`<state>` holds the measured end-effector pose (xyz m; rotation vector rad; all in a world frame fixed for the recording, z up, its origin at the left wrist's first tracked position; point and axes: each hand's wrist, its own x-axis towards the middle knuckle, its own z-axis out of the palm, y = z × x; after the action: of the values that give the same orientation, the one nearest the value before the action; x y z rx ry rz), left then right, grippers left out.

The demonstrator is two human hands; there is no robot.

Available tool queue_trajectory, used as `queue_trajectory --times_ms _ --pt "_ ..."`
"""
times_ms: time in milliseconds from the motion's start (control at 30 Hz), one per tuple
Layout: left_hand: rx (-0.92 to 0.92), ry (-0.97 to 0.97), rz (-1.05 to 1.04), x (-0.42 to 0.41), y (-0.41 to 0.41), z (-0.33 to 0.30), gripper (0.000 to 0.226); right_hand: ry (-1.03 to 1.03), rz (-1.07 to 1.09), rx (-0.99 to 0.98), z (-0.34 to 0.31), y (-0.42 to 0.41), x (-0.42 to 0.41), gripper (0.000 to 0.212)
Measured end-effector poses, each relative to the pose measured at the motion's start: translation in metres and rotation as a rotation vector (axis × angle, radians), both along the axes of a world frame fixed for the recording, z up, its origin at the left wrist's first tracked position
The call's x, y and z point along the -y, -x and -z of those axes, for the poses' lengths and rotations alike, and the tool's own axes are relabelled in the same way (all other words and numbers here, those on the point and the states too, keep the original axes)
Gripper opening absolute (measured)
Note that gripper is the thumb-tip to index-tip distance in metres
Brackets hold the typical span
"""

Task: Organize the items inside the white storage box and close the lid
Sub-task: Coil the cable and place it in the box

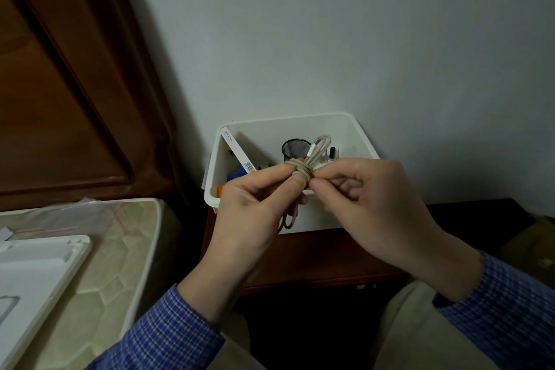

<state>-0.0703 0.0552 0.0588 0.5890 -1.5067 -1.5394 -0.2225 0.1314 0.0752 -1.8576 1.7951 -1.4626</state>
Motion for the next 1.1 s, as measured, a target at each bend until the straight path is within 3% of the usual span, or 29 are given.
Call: queue_trajectory --times_ms 300,467,567,733,833,933,1100 --pt "-0.157 -0.182 -0.127 -0.011 0.006 -0.004 0.017 0.032 -0.032 0.122 0.003 0.000 -0.001 0.014" --pt "-0.221 -0.201 0.029 -0.010 0.002 -0.014 0.008 0.045 -0.180 0.166 0.002 0.003 -0.004 0.009" --pt "-0.261 -0.243 0.094 -0.009 0.001 -0.018 0.010 -0.004 -0.248 0.464 0.006 0.000 -0.004 0.009" --pt "-0.317 -0.292 0.174 -0.005 0.000 -0.019 0.024 -0.165 -0.444 1.280 0.011 -0.017 -0.006 0.020" --pt "-0.258 -0.253 0.176 -0.004 -0.002 -0.019 0.027 -0.218 -0.470 1.548 0.010 -0.022 -0.007 0.012" --pt "-0.219 -0.221 0.190 -0.005 -0.004 -0.020 0.023 -0.205 -0.376 1.561 0.008 -0.025 -0.005 0.009" --pt "-0.165 -0.198 0.202 -0.006 -0.010 -0.022 0.020 -0.155 -0.397 1.332 0.008 -0.021 -0.003 0.012"
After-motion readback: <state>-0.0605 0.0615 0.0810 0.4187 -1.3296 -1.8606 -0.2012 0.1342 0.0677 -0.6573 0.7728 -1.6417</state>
